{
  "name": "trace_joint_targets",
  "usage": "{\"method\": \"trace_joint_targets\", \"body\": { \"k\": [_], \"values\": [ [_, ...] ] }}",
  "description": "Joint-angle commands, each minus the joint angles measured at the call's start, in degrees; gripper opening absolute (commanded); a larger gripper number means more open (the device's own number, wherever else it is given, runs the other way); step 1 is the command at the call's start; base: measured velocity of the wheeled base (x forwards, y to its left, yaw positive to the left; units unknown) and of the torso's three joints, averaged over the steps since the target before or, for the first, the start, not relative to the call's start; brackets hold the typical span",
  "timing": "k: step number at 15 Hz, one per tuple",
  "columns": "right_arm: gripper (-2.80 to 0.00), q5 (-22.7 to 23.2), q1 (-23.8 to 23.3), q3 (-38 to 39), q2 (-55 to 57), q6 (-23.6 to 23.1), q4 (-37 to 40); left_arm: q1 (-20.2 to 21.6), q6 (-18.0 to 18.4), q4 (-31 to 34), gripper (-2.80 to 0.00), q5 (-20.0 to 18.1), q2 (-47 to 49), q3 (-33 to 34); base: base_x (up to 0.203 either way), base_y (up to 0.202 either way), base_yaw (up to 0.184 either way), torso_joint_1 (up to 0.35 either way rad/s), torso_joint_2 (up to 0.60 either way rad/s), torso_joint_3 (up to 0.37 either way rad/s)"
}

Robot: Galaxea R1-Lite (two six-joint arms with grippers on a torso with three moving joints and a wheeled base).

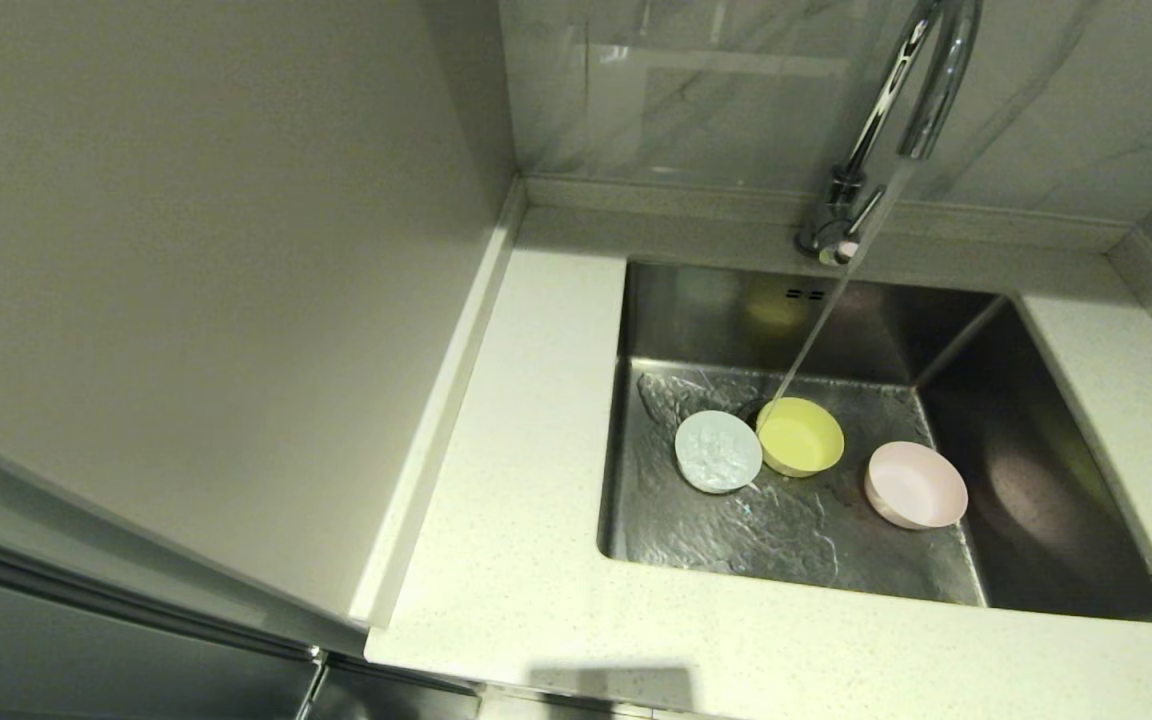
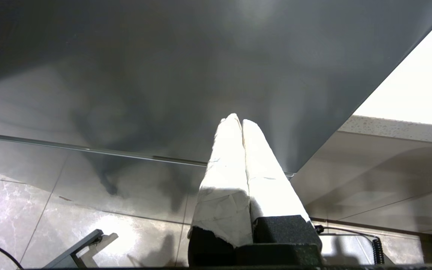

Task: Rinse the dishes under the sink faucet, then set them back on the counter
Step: Wait for the water to rinse the bowl

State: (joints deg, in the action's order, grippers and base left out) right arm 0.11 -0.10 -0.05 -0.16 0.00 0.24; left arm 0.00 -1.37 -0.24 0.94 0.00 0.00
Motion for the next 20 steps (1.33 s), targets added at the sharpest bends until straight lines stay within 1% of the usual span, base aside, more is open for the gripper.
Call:
{"method": "trace_joint_targets", "body": {
  "k": [1,20],
  "values": [
    [-2.8,0.1,0.0,0.0,0.2,0.0,0.0,0.0,0.0,0.0,-2.8,0.0,-0.1,0.0,0.0,0.0,0.0,0.0,0.0,0.0],
    [-2.8,0.0,0.0,0.0,0.2,0.0,0.0,0.0,0.0,0.0,-2.8,0.0,-0.1,0.0,0.0,0.0,0.0,0.0,0.0,0.0]
  ]
}}
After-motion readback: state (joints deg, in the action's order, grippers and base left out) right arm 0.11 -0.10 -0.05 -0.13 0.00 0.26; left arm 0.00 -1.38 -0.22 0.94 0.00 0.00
